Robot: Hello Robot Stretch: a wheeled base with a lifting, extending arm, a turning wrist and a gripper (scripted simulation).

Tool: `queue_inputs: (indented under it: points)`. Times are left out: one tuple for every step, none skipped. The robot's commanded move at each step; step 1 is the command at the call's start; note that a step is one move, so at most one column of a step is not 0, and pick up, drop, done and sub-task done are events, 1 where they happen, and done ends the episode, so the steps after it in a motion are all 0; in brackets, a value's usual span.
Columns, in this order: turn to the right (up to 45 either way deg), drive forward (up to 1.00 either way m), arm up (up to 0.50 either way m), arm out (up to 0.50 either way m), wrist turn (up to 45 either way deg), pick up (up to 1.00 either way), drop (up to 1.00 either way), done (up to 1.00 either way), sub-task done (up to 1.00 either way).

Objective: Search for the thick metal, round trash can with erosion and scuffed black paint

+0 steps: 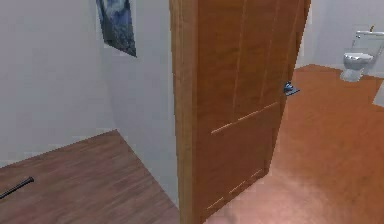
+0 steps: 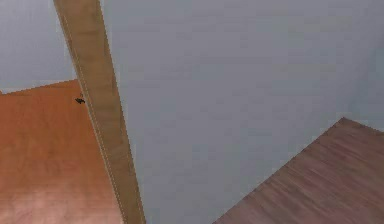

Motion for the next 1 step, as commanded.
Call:
queue_inputs:
  points:
    - [-6.0,0.00,0.00,0.00,0.0,0.00,0.00,0.00,0.00]
